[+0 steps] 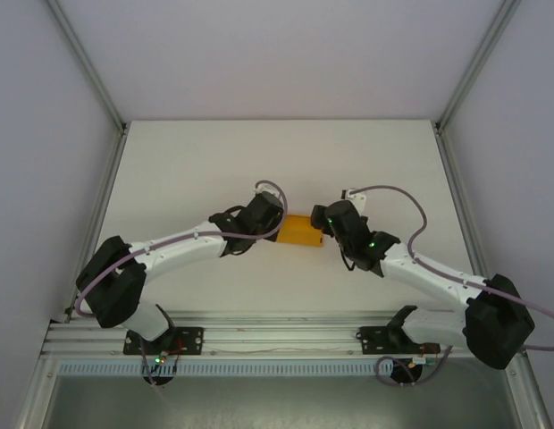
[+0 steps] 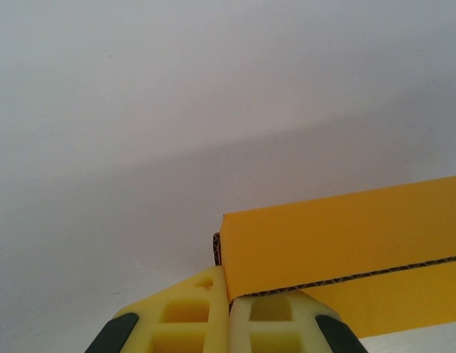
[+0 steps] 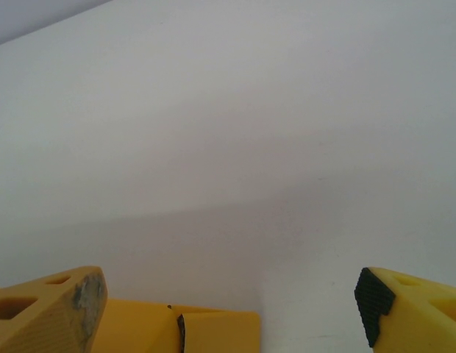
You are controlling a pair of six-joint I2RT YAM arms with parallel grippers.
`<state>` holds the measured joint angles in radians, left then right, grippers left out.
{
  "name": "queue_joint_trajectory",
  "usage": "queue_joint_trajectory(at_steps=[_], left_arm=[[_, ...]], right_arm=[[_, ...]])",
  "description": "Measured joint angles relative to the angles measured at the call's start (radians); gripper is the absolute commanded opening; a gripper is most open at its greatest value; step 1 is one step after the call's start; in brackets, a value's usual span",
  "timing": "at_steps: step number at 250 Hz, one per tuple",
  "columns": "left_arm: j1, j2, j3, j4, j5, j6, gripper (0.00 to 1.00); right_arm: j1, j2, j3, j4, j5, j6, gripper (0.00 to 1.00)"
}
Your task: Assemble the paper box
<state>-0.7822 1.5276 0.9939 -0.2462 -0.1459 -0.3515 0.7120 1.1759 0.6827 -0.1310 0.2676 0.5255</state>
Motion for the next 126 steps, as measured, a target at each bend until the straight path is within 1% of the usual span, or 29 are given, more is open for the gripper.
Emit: queue_joint_trajectory(at_steps=[11, 17, 30, 37, 52, 62, 83, 109, 126], left_arm=[[-0.003, 0.001, 0.002, -0.002, -0.001, 0.006, 0.0], [-0.004, 0.003, 0.004, -0.004, -0.001, 0.008, 0.02], [-0.005, 0.006, 0.008, -0.004, -0.001, 0.013, 0.03], [-0.007, 0.006, 0.01, -0.004, 0.0, 0.016, 0.05], [-0.01, 0.006, 0.01, -0.006, 0.0, 0.022, 0.12], [-0.01, 0.006, 0.01, -0.008, 0.002, 0.031, 0.2], [-0.01, 0.006, 0.01, -0.024, 0.011, 0.036, 0.32], [-0.01, -0.01, 0.01, -0.054, 0.019, 0.042, 0.44], [-0.01, -0.028, 0.01, -0.078, 0.047, 0.044, 0.53]], right_arm=[[-0.001, 0.002, -0.004, -0.004, -0.001, 0.014, 0.86], [-0.001, 0.003, -0.008, -0.003, -0.002, 0.019, 0.86], [-0.001, 0.008, -0.022, -0.003, -0.003, 0.036, 0.85], [-0.001, 0.01, -0.03, 0.004, -0.005, 0.045, 0.85], [-0.001, 0.013, -0.044, 0.022, -0.006, 0.064, 0.84], [-0.001, 0.013, -0.052, 0.034, -0.006, 0.076, 0.84], [-0.002, 0.013, -0.071, 0.059, -0.007, 0.093, 0.83], [-0.002, 0.012, -0.09, 0.084, -0.01, 0.107, 0.82], [-0.002, 0.013, -0.096, 0.095, -0.013, 0.111, 0.81]])
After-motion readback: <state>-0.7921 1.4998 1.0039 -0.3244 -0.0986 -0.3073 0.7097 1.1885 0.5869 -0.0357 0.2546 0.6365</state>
